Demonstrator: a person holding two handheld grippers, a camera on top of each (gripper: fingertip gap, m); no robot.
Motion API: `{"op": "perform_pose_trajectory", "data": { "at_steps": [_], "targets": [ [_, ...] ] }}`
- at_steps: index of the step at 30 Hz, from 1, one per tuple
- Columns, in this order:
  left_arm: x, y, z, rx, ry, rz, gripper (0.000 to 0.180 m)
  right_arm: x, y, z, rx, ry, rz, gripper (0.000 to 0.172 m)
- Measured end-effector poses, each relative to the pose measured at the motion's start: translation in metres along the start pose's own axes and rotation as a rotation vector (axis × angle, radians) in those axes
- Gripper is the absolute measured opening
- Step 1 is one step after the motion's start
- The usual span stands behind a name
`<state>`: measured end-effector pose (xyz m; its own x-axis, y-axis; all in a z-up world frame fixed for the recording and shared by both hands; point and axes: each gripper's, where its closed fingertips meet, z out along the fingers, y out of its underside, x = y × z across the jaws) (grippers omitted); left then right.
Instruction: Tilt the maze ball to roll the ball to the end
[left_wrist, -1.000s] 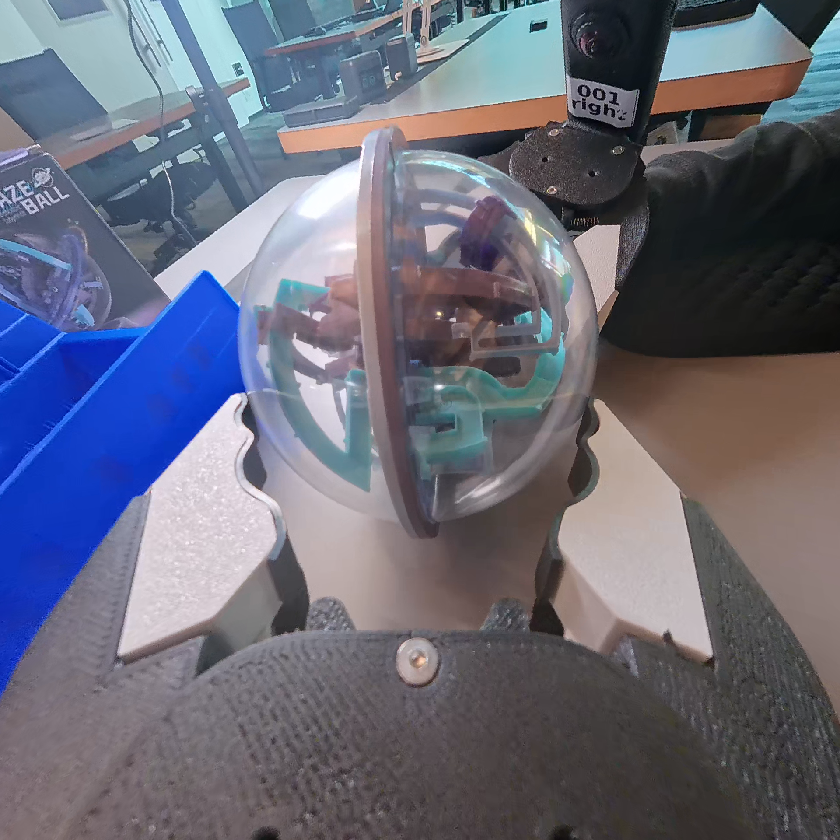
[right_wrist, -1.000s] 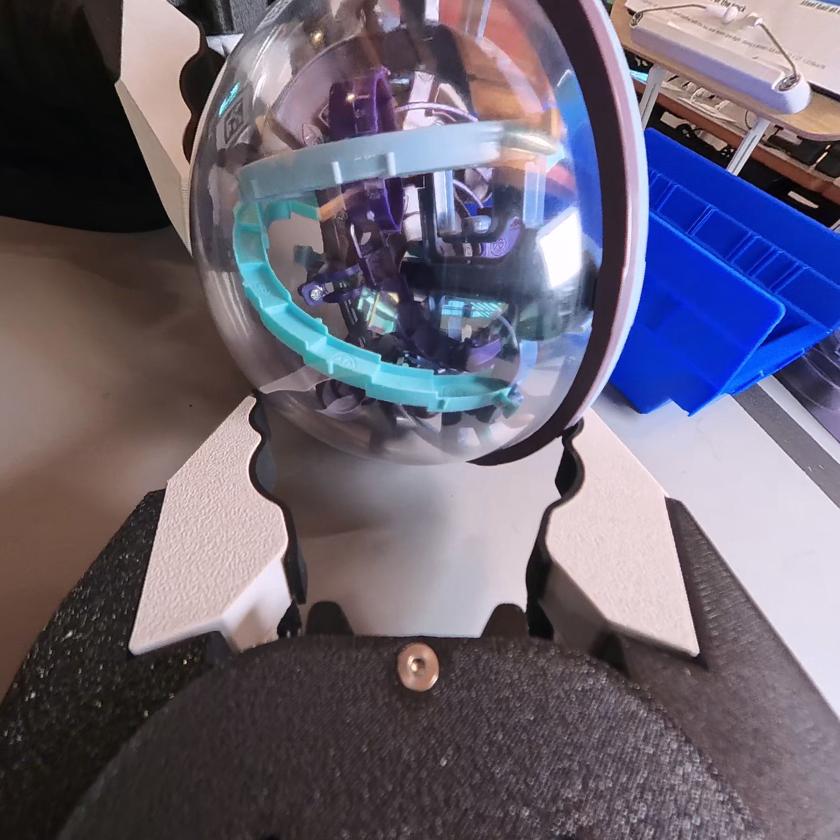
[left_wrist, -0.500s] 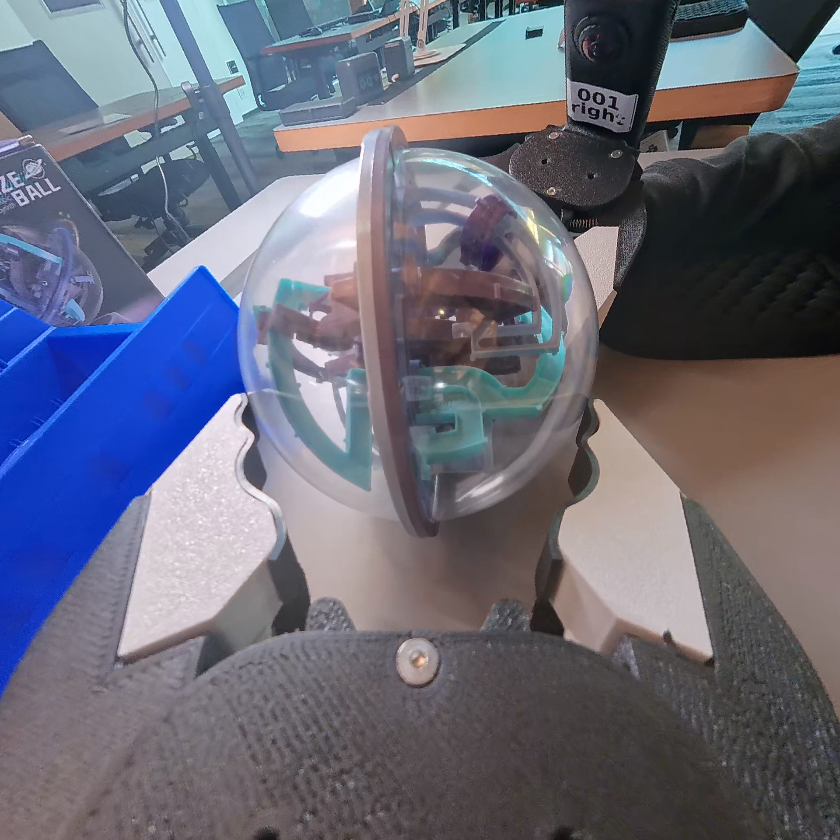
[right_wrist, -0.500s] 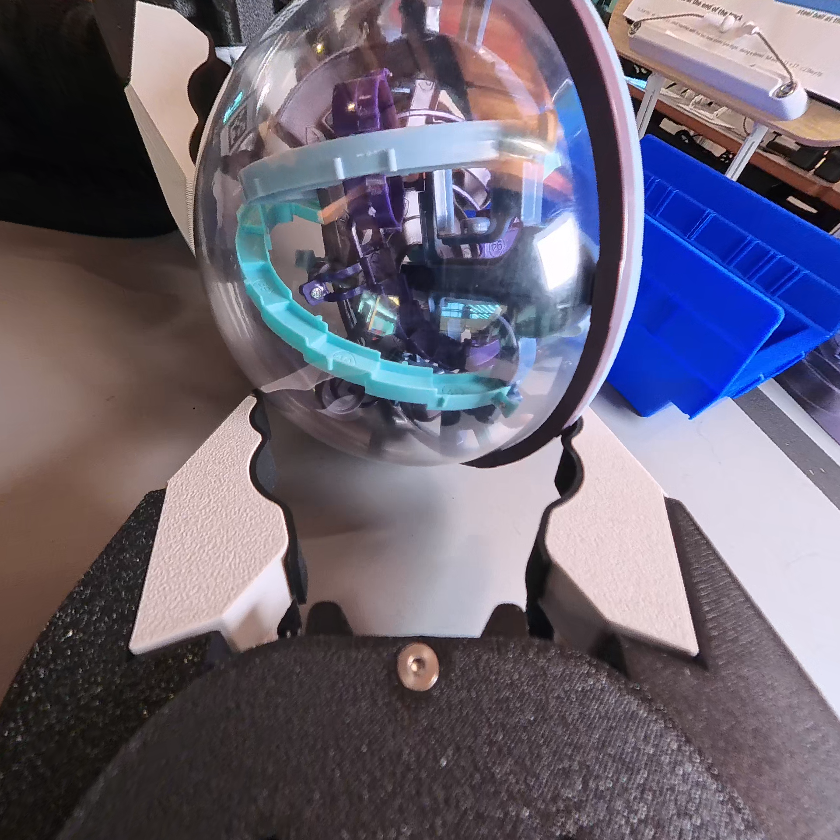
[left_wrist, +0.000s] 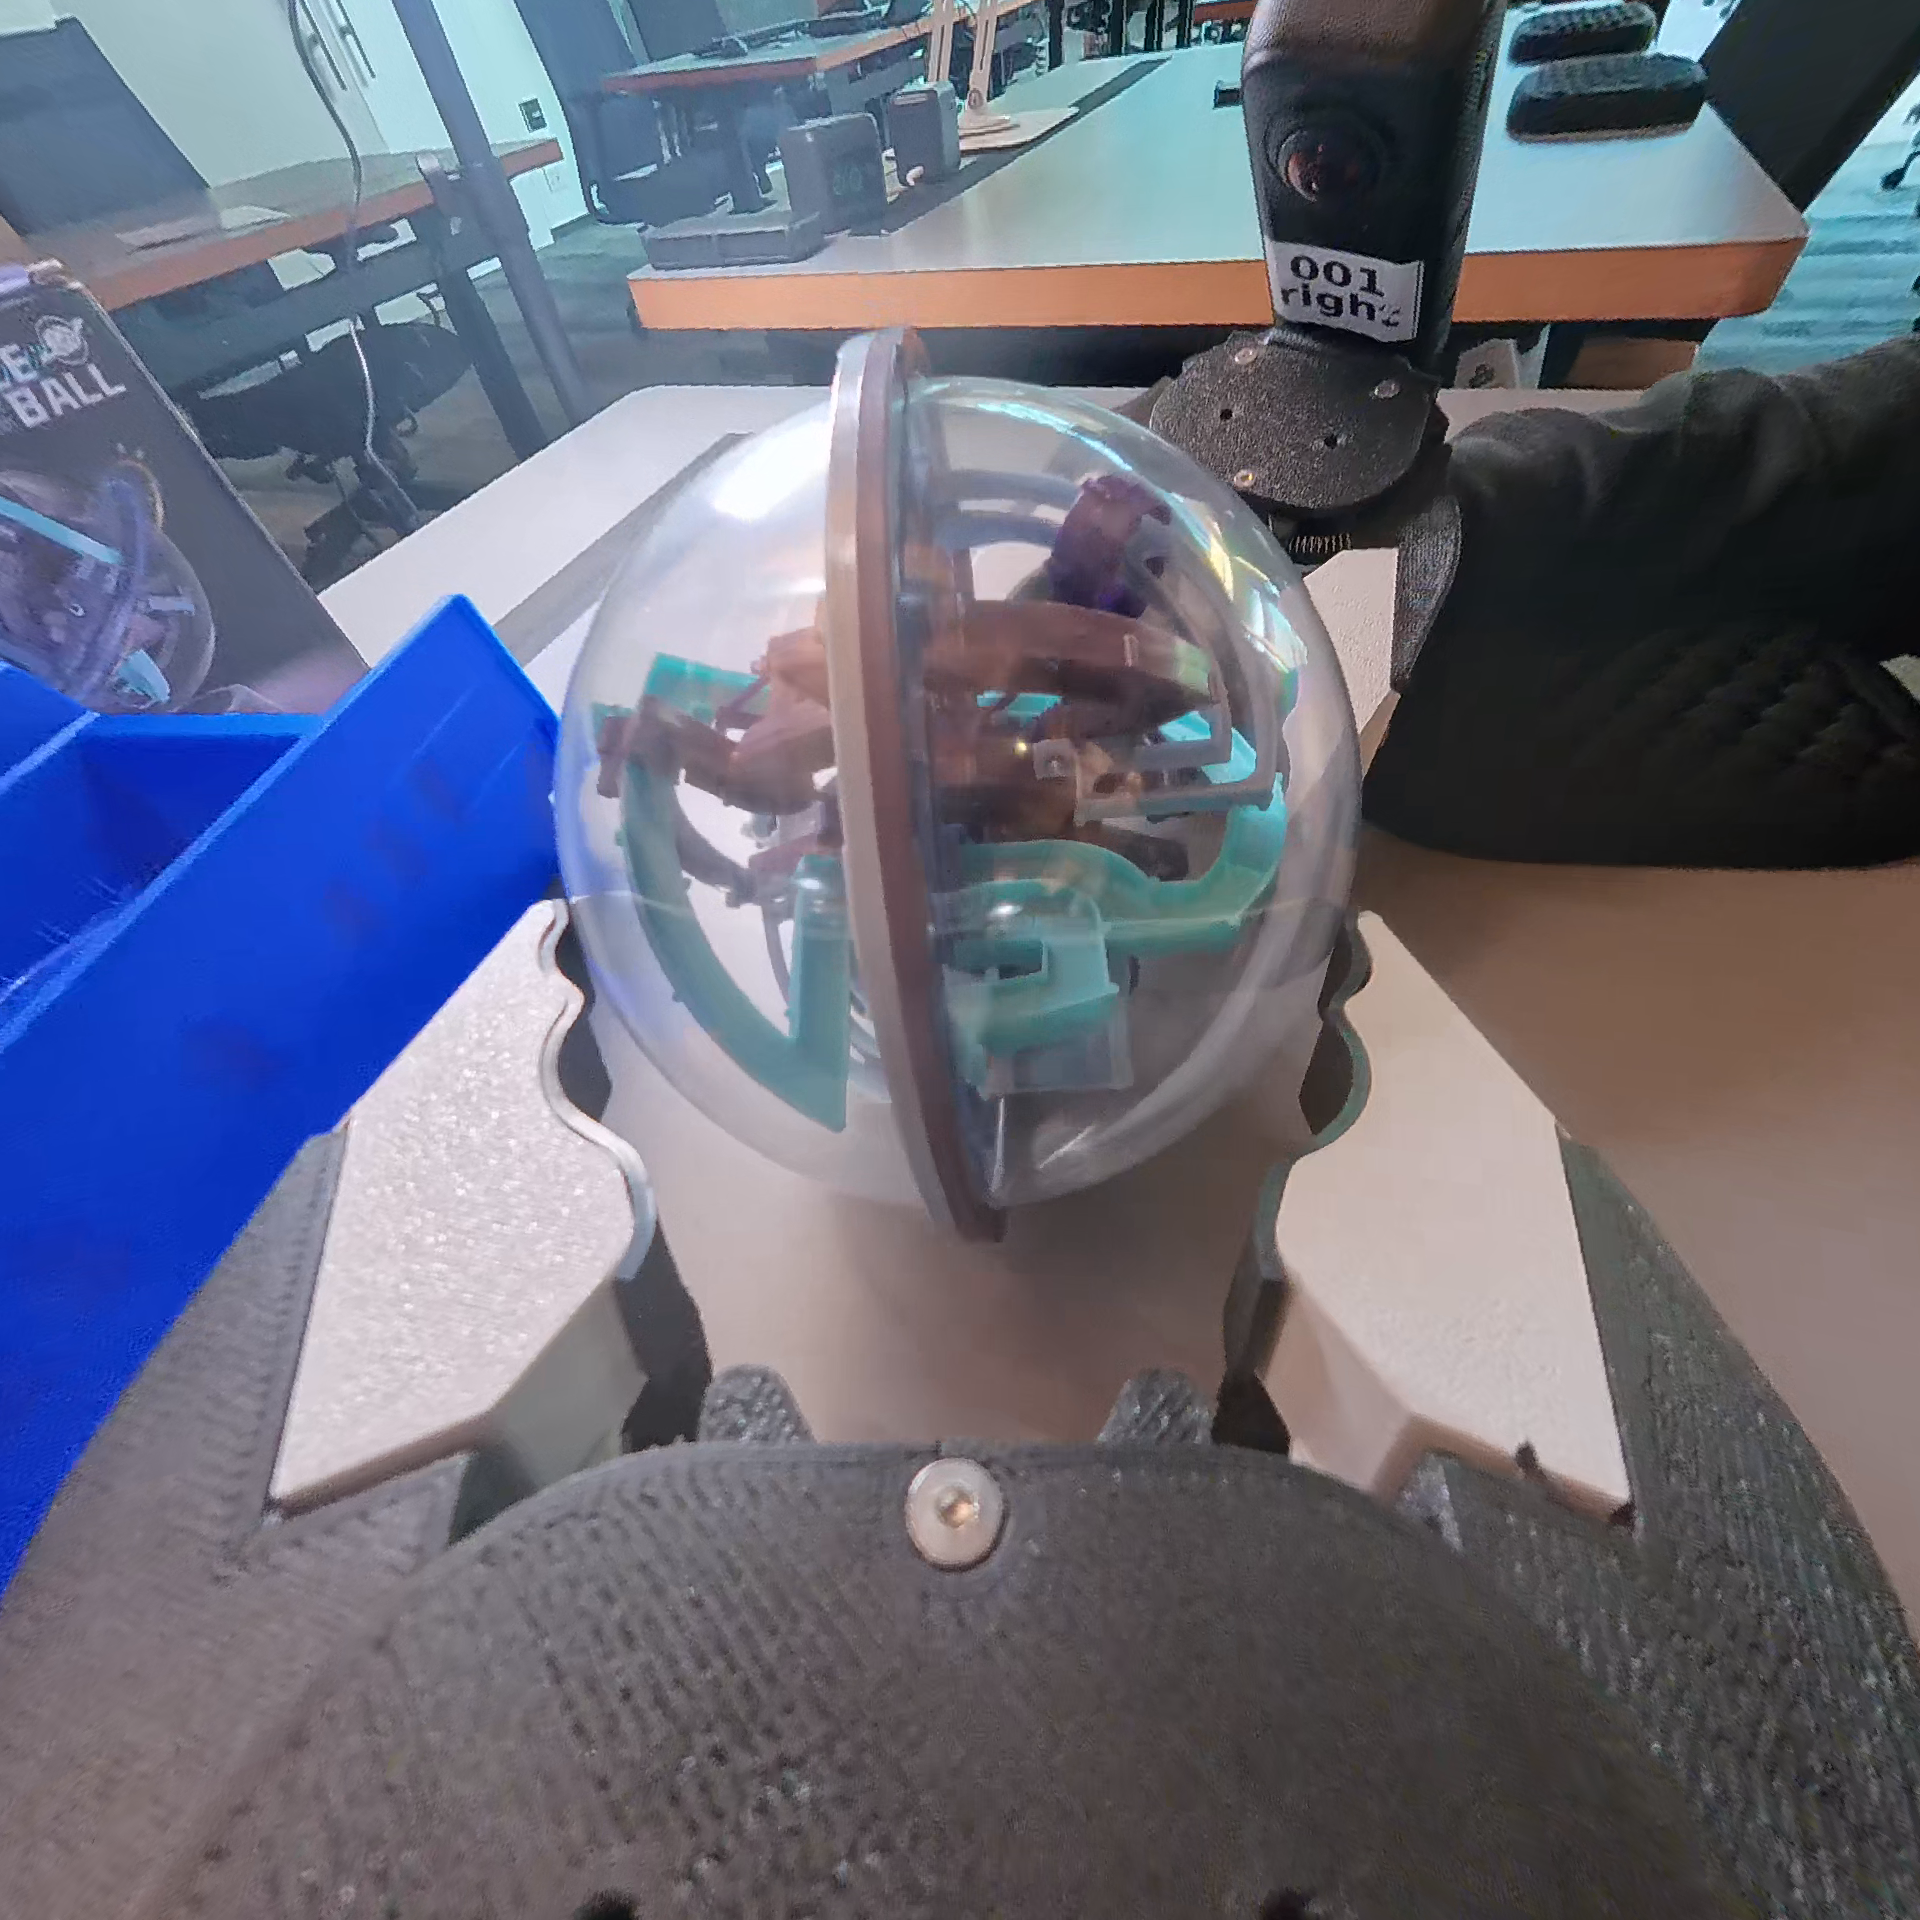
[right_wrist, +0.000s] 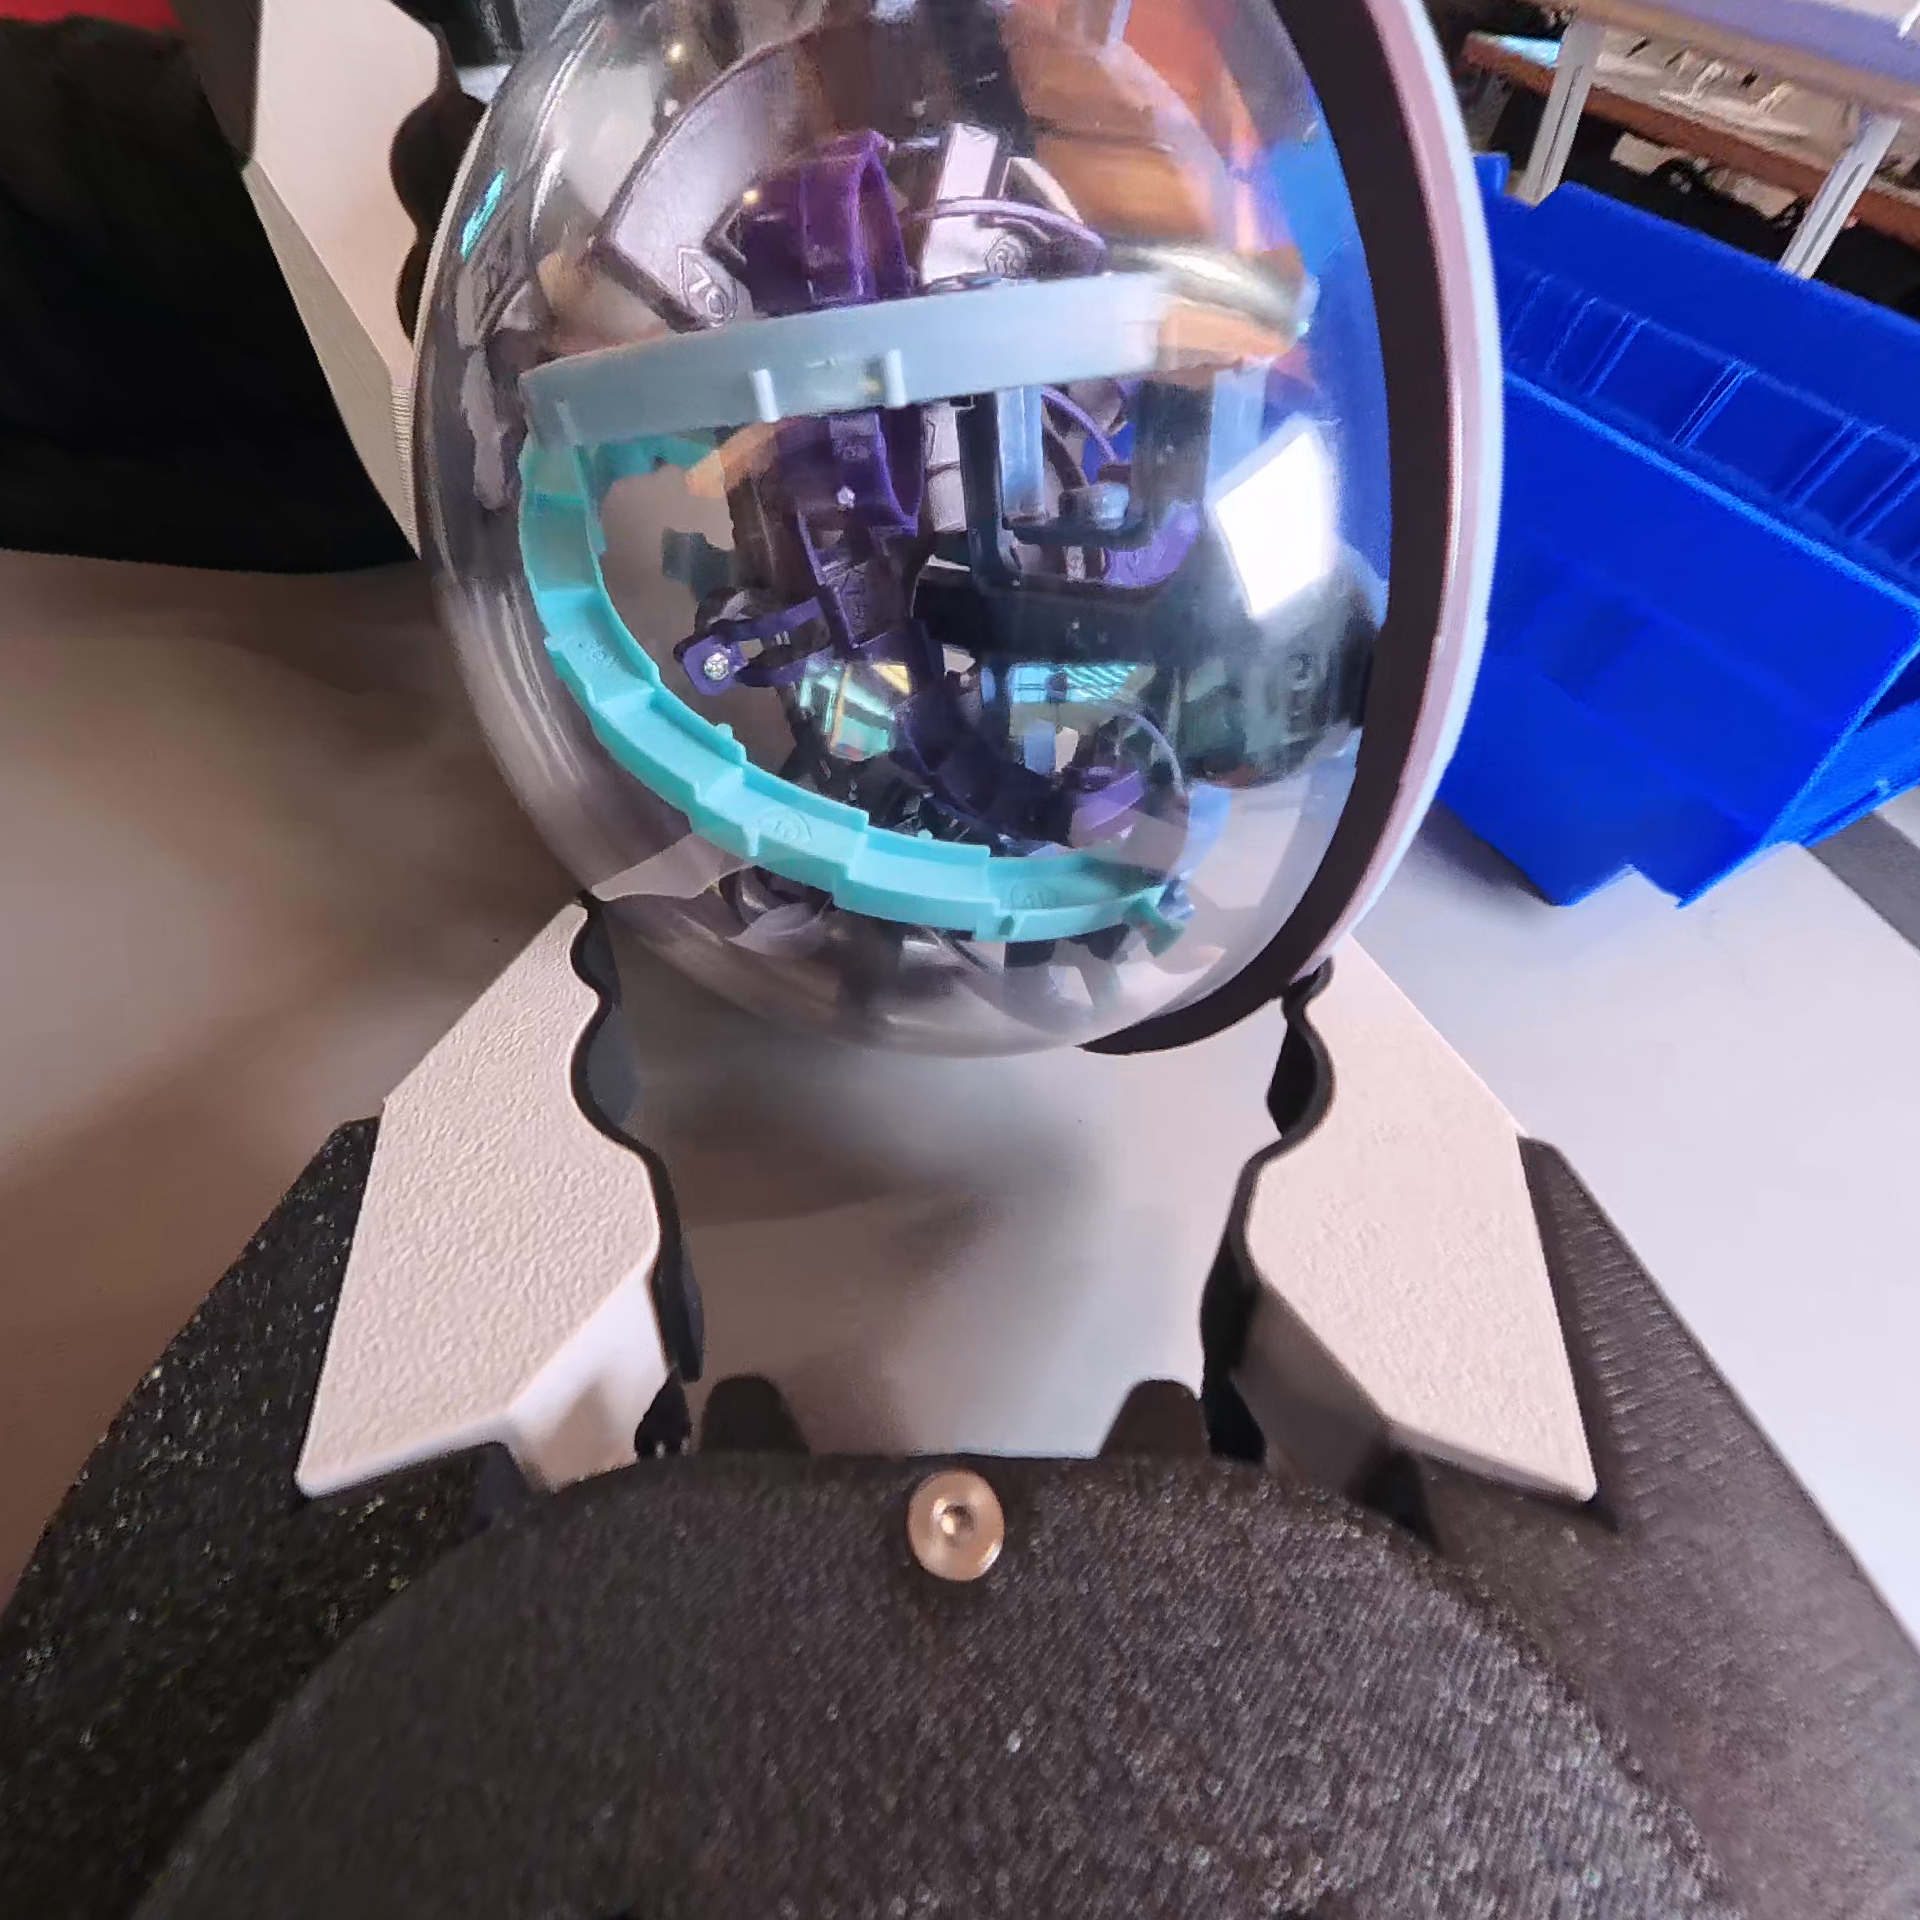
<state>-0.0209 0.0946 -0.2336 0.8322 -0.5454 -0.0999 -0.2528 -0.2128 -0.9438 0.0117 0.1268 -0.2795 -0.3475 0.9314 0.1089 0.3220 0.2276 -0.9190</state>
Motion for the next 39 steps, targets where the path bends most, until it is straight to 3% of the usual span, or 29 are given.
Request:
{"op": "perform_pose_trajectory", "data": {
  "at_steps": [10, 25, 27, 30, 36, 39],
  "targets": [
    [-0.003, -0.003, -0.001, 0.017, 0.035, -0.148, 0.136, -0.006, 0.001, 0.002, -0.008, -0.079, 0.149, 0.124],
    [-0.009, 0.007, 0.000, 0.003, 0.110, -0.414, 0.136, -0.005, 0.001, 0.001, -0.005, -0.106, 0.217, 0.121],
    [-0.010, 0.008, -0.001, 0.006, 0.141, -0.487, 0.136, -0.005, 0.004, 0.001, -0.029, -0.089, 0.163, 0.119],
    [-0.012, 0.010, -0.002, 0.010, 0.186, -0.585, 0.136, -0.001, -0.003, -0.001, -0.013, -0.032, 0.050, 0.130],
    [-0.012, 0.010, 0.002, -0.021, 0.288, -0.735, 0.135, 0.002, -0.041, -0.009, 0.070, 0.167, -0.376, 0.140],
    [-0.007, 0.009, 0.006, -0.035, 0.340, -0.788, 0.135, -0.001, -0.040, -0.001, 0.062, 0.185, -0.409, 0.146]
  ]
}}
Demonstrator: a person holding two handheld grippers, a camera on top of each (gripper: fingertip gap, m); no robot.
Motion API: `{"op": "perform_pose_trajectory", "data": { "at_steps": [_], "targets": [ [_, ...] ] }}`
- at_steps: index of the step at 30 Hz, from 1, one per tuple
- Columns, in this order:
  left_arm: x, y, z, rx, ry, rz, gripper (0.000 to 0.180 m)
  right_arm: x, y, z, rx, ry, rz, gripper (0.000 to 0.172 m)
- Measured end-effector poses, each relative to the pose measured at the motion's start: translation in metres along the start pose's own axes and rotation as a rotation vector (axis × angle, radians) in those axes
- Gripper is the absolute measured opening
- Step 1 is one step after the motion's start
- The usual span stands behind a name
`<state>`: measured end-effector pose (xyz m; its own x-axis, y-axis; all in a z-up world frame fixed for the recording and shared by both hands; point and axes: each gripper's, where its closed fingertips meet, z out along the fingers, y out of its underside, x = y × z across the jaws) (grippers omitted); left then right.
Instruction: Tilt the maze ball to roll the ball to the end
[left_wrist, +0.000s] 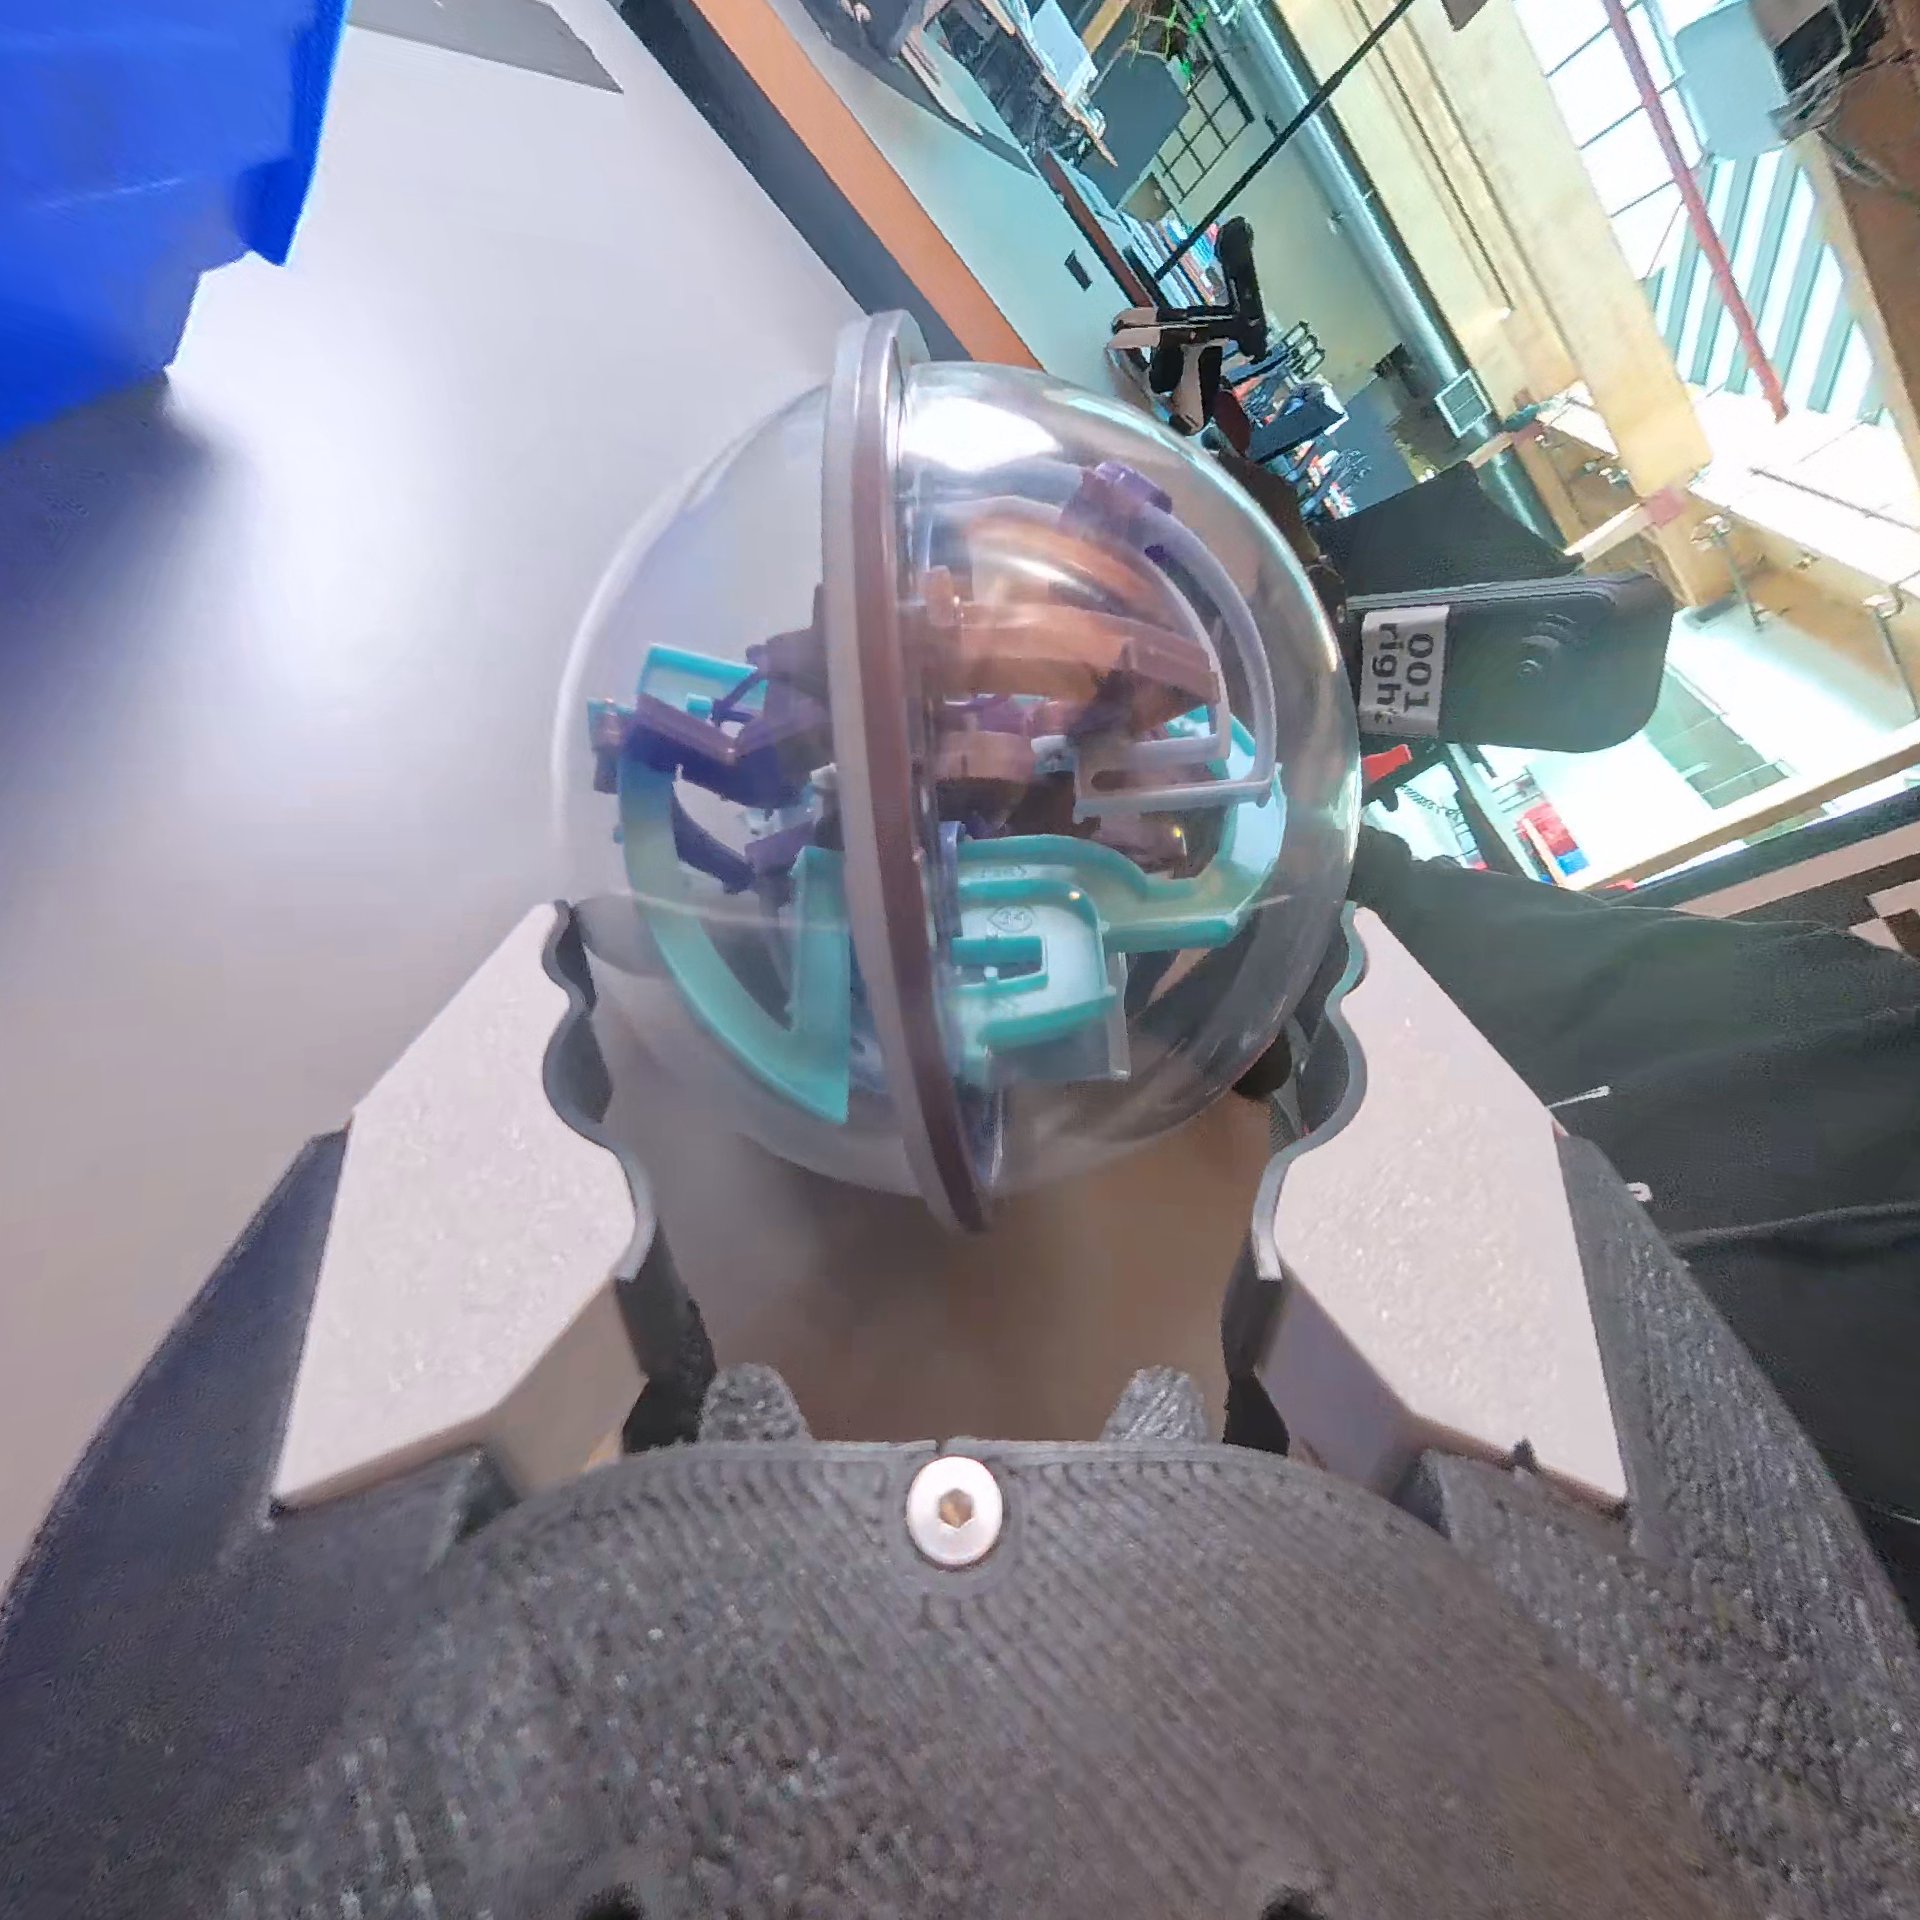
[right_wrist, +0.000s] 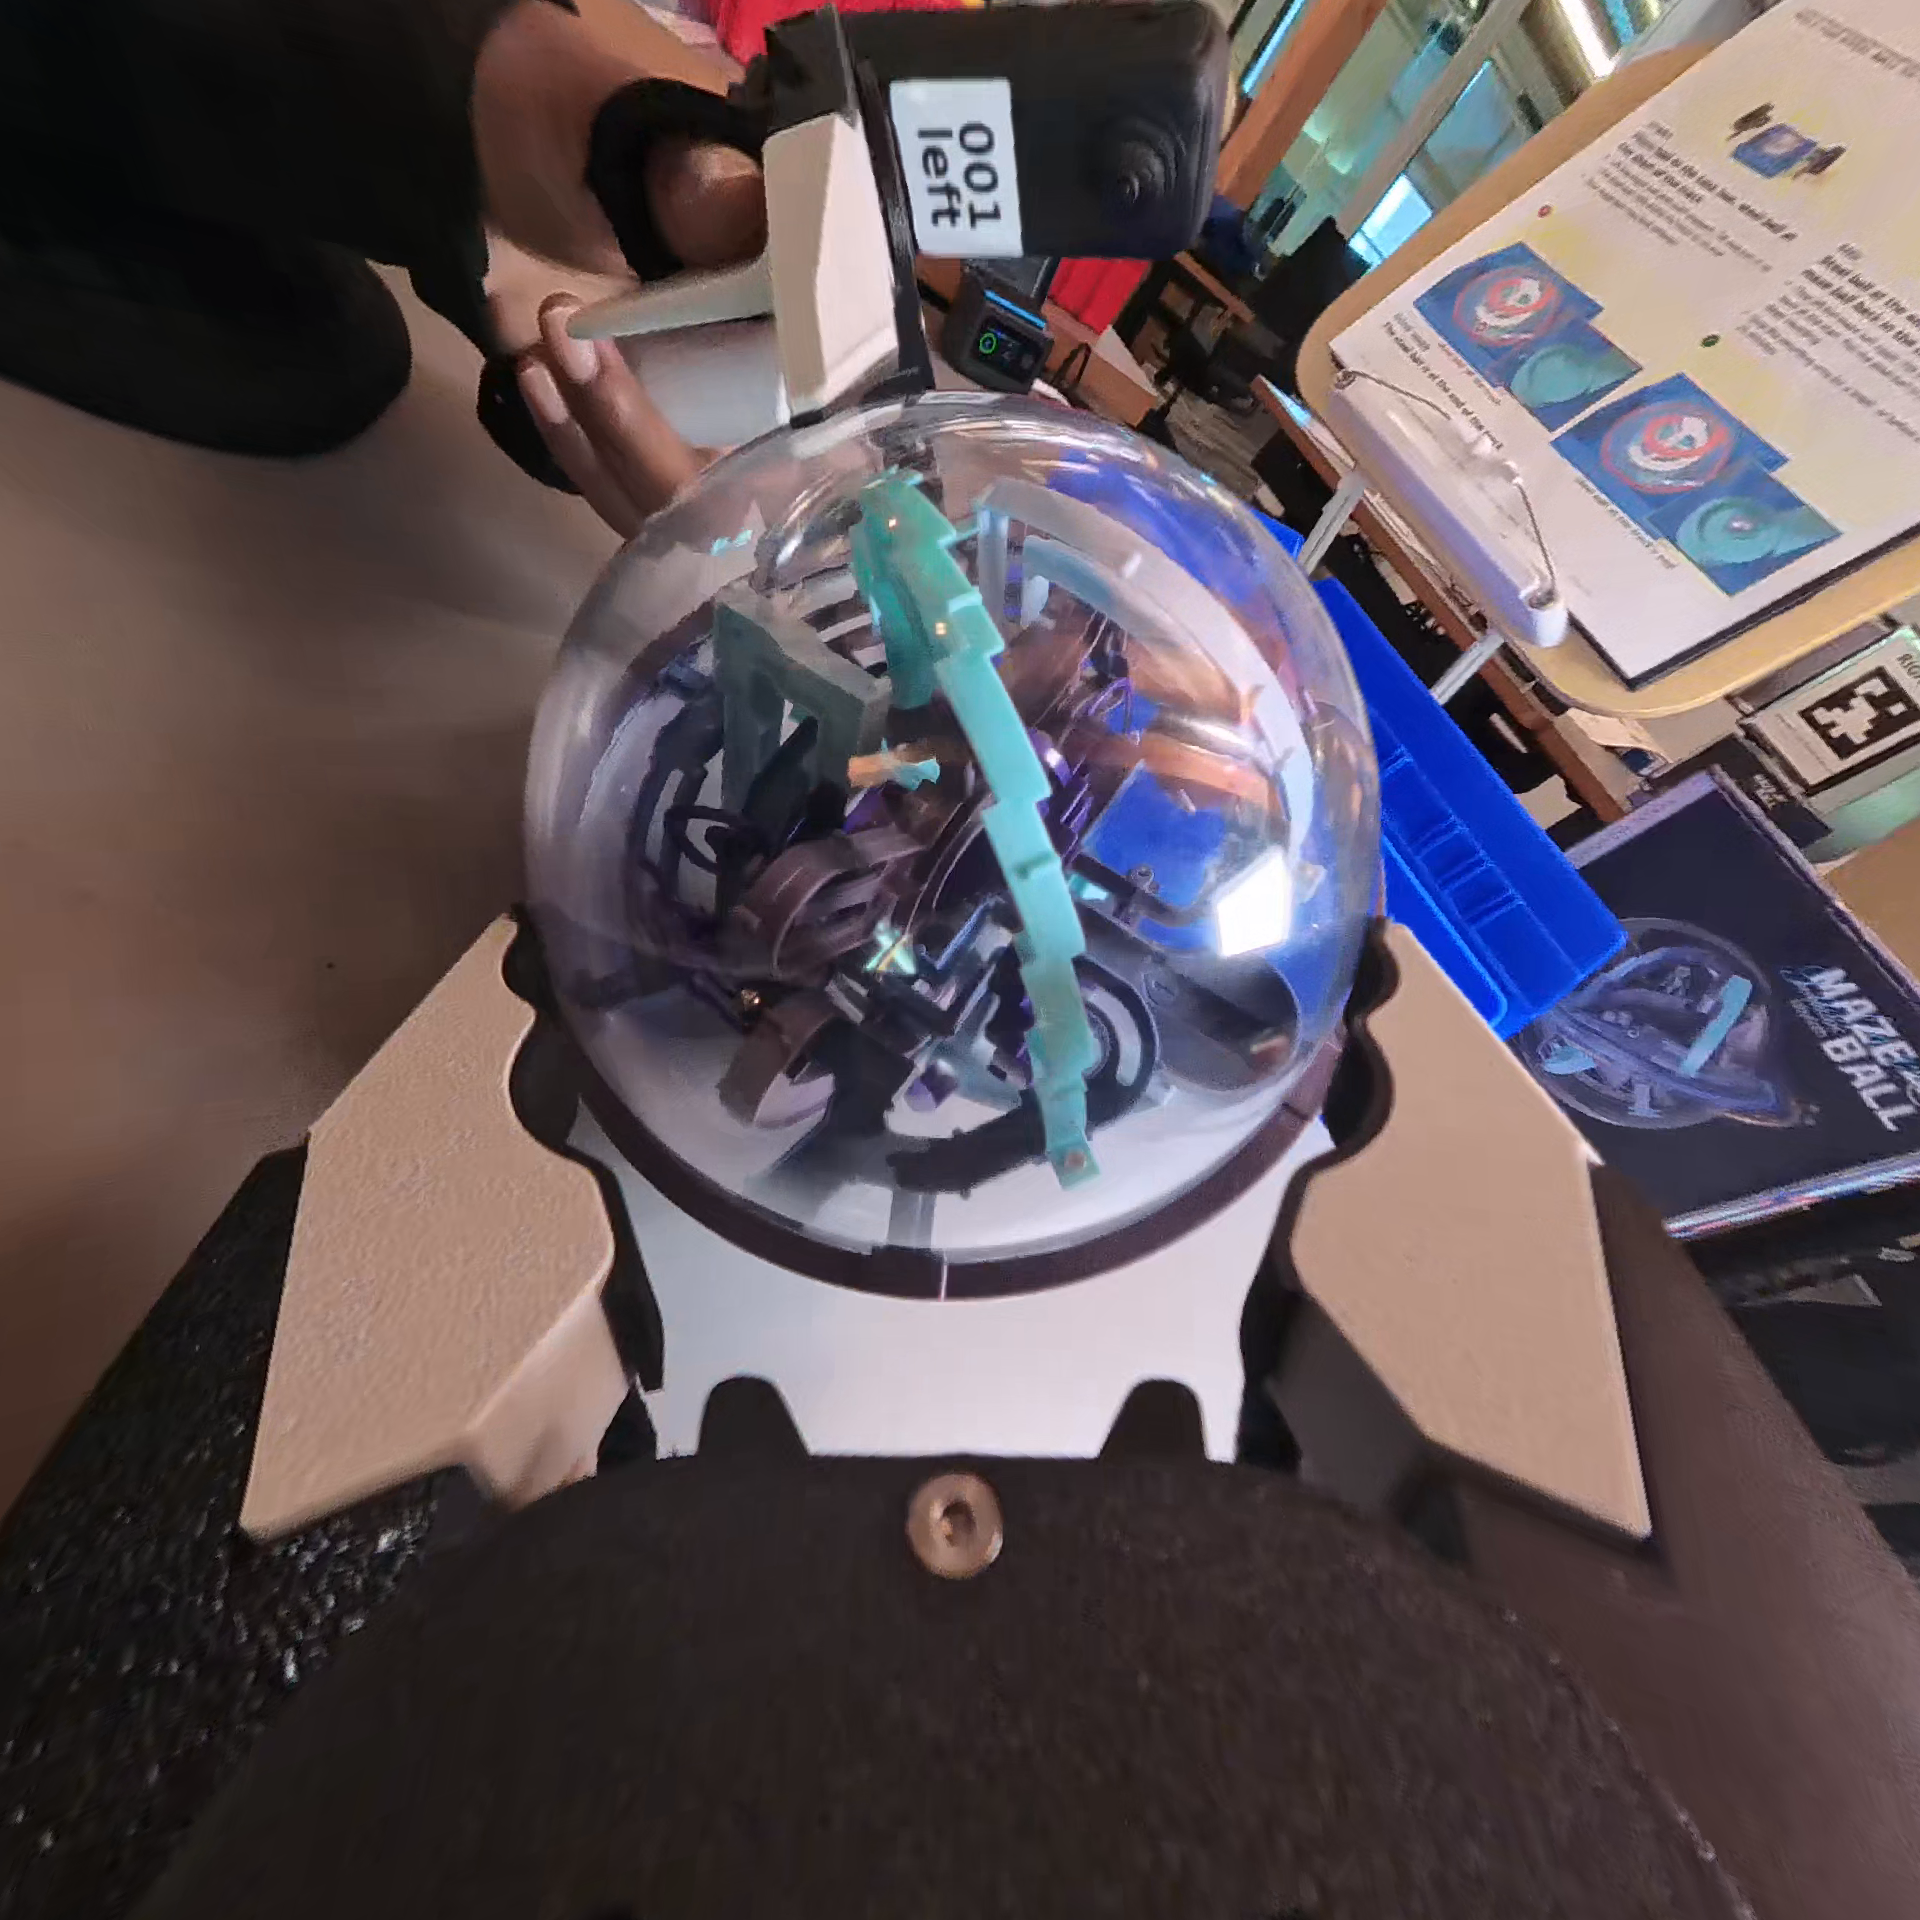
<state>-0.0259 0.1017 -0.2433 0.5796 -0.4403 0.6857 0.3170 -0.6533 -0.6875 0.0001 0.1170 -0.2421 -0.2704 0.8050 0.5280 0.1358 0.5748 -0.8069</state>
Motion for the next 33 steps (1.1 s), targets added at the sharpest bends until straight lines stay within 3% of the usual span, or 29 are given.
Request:
{"op": "perform_pose_trajectory", "data": {
  "at_steps": [3, 6, 16, 22, 27, 33],
  "targets": [
    [-0.001, 0.001, -0.002, 0.007, 0.016, 0.000, 0.133, 0.003, 0.002, 0.000, 0.011, -0.018, 0.115, 0.145],
    [0.006, 0.003, -0.002, 0.025, 0.040, 0.098, 0.148, 0.008, 0.009, -0.001, 0.015, -0.030, 0.254, 0.145],
    [-0.003, 0.010, 0.009, 0.014, -0.197, 0.560, 0.152, 0.015, 0.019, -0.002, 0.031, -0.143, 0.733, 0.144],
    [-0.017, 0.006, 0.017, 0.022, -0.313, 0.653, 0.144, 0.014, 0.021, -0.002, 0.050, -0.259, 1.053, 0.143],
    [-0.014, 0.000, 0.015, 0.059, -0.299, 0.629, 0.141, 0.010, 0.021, -0.002, 0.034, -0.286, 1.102, 0.143],
    [-0.012, -0.001, 0.015, 0.064, -0.309, 0.651, 0.137, 0.017, 0.023, -0.010, 0.024, -0.251, 0.980, 0.140]
  ]
}}
